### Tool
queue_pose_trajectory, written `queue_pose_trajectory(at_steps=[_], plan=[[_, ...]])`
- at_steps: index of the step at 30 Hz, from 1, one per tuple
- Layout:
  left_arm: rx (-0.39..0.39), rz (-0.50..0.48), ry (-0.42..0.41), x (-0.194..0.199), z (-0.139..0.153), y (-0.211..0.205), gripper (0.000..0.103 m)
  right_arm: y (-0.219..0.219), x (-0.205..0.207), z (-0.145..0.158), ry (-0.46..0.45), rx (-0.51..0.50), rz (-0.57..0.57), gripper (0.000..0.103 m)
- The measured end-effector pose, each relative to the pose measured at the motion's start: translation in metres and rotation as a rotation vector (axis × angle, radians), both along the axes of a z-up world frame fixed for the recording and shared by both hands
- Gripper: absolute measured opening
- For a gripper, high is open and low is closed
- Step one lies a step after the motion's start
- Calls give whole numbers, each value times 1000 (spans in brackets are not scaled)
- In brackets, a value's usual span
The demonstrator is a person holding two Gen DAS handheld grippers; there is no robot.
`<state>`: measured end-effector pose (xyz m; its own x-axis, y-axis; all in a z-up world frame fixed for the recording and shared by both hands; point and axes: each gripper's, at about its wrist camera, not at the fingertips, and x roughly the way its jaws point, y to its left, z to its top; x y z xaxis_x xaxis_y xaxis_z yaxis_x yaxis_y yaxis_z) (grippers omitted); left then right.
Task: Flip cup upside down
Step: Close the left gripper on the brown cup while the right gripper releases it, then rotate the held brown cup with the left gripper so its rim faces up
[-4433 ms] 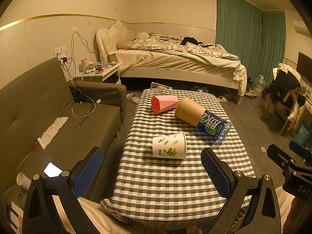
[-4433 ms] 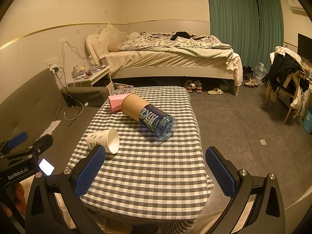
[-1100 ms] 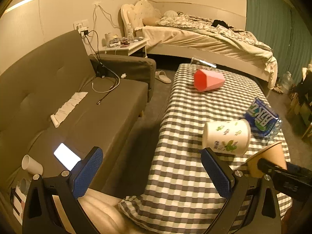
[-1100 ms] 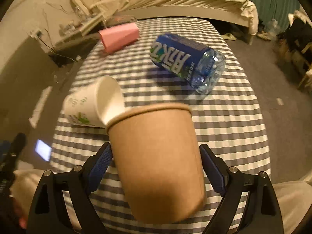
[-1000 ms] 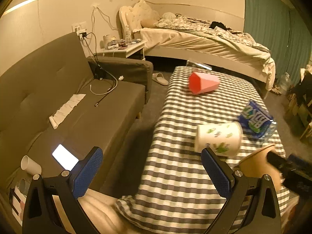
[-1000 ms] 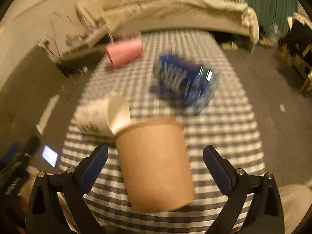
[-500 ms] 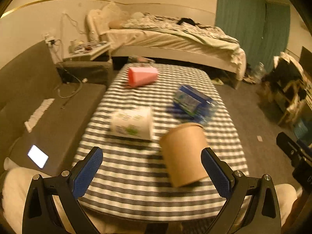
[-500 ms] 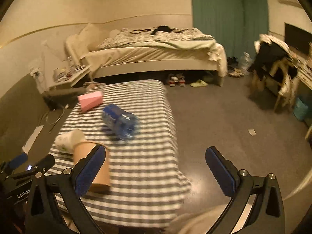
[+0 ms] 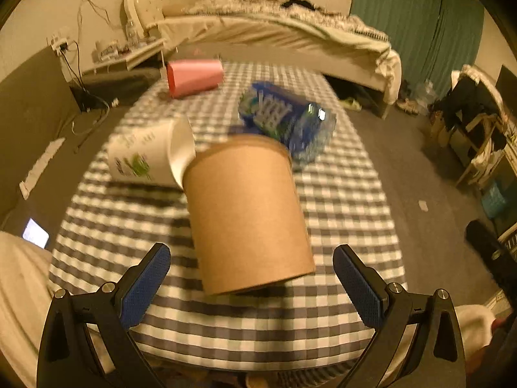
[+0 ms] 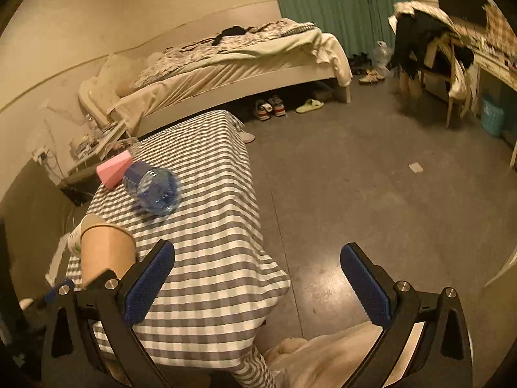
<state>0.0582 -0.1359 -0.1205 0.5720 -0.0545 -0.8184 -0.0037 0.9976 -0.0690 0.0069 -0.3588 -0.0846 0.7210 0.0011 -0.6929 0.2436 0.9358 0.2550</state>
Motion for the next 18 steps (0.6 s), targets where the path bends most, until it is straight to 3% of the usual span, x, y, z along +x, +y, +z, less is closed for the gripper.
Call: queue_pose_trajectory(at_steps=[5,12,14,15,18], plan=[[-5,4,74,6,-26,0,103,-8,5,-8,11,24,-9,103],[8,-1,30,10,-23,2,101,-5,14,-14,34,26,9,103],[10,-12,22,10,-21,1,92,-1,16,-14,37,24,15,103],[8,-20,24,10,-22,1,82,0,16,-13,36,22,17,103],[2,-42,24,10,-20,1,82,3,18,-13,35,19,23,103]])
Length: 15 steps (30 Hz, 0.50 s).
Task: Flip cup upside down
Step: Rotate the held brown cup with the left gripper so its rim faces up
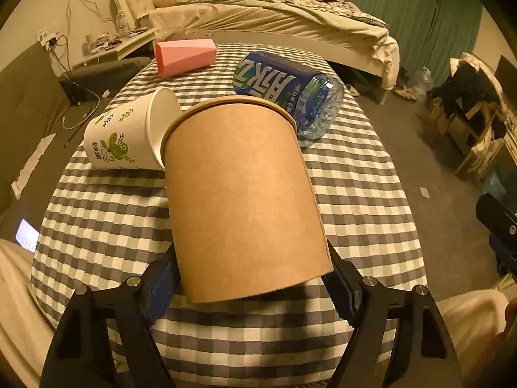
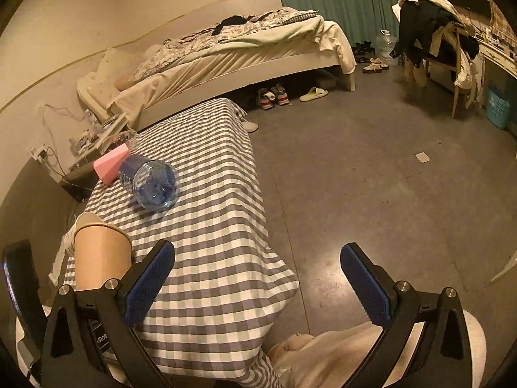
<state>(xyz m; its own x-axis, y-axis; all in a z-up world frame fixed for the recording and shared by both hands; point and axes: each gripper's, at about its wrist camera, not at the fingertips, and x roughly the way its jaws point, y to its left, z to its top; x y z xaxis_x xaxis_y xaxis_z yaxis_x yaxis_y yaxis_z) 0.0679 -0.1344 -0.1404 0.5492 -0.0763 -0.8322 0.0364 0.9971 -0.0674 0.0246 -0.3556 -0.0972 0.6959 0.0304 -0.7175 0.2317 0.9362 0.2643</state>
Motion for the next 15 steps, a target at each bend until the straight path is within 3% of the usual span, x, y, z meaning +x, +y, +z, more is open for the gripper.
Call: queue_pose_trajectory(at_steps=[7,15], plan=[[34,-117,24,-6,23,6,81,1,-2,3,-9,3,-6,103],[108,-232,153,7,40,20,80,1,-3,4,-18,12,2,103]])
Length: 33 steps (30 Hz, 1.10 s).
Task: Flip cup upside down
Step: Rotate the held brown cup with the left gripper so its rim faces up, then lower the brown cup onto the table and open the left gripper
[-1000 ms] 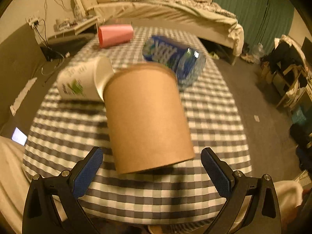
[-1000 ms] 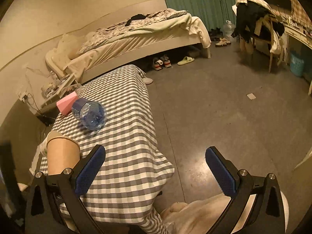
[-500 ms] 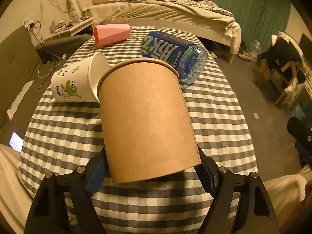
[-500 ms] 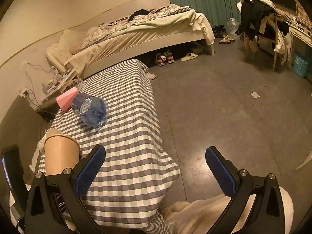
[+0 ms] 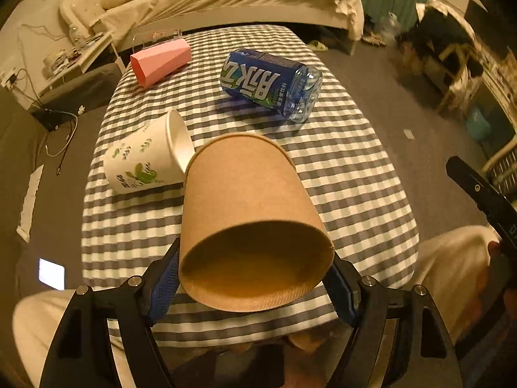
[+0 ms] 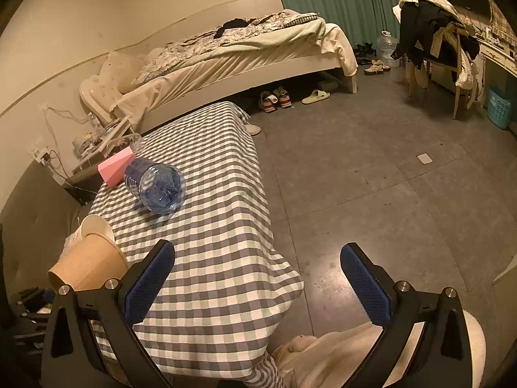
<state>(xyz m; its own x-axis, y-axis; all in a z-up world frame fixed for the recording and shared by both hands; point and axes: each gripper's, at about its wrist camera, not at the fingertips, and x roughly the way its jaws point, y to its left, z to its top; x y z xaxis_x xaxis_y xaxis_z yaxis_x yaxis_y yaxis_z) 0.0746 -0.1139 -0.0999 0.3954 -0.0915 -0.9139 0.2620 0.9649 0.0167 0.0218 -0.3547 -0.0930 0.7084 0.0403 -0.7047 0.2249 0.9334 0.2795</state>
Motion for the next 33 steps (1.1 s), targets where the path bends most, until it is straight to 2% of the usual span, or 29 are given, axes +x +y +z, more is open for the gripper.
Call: queue_pose_trajectory(at_steps=[3,10,17,24,29,31,33], plan=[[42,-22,-1,6,-3,2,80,-1,1,-1,3,6,1,103],[15,-21,-35,31,3,-3,80,-2,2,-4,13,14,-2,103],[-30,6,-31,55,-2,1,80,-1,4,-6,25,5,0,103],[-47,-4,-48,58,-5,3,80,2,6,-7,31,-12,2,103],[-36,-44,-77,53,-4,3,81,6,4,-2,22,-40,12,103],[-19,-40,-84,52,-4,5,91,8,2,1,18,-54,12,103],[-37,-37,-86,49,-3,9,91,13,0,7,16,-74,19,103]])
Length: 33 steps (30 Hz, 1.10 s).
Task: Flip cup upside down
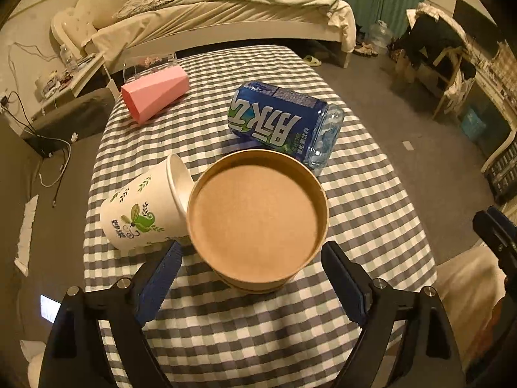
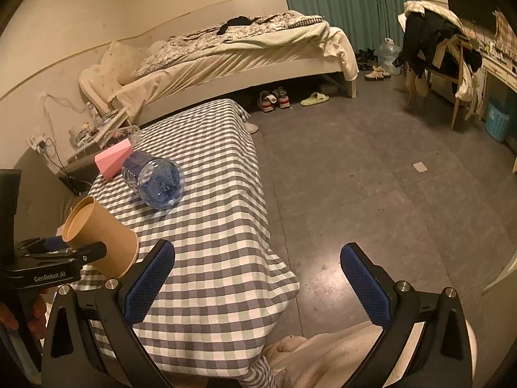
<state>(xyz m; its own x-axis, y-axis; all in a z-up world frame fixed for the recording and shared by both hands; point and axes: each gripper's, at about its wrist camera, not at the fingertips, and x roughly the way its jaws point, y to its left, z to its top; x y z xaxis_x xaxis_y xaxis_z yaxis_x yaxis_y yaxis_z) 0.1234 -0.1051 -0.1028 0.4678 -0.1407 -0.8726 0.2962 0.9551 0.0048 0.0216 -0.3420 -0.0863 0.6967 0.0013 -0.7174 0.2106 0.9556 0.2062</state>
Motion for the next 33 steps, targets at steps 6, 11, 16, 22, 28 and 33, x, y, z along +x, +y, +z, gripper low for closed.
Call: queue_pose_trajectory(at_steps=[6,11,16,22,28,33], plan=[[-55,18,-52,-16,25,15,91,23,-5,25,-28,-70,36,103],[-114,52,-128,-34,60,35,91,41,-10,54,-79,-98,60,103],[-135,93,-264,-60,98,58,91,62,-18,85,-149,-129,93,103],[-170,174,-385,-82,124,86,91,89,-21,108,-211,-149,141,103],[-162,245,-454,-94,120,102,91,113,-20,108,-228,-159,181,103],[-142,245,-453,-99,101,103,91,126,-19,93,-203,-172,202,103]])
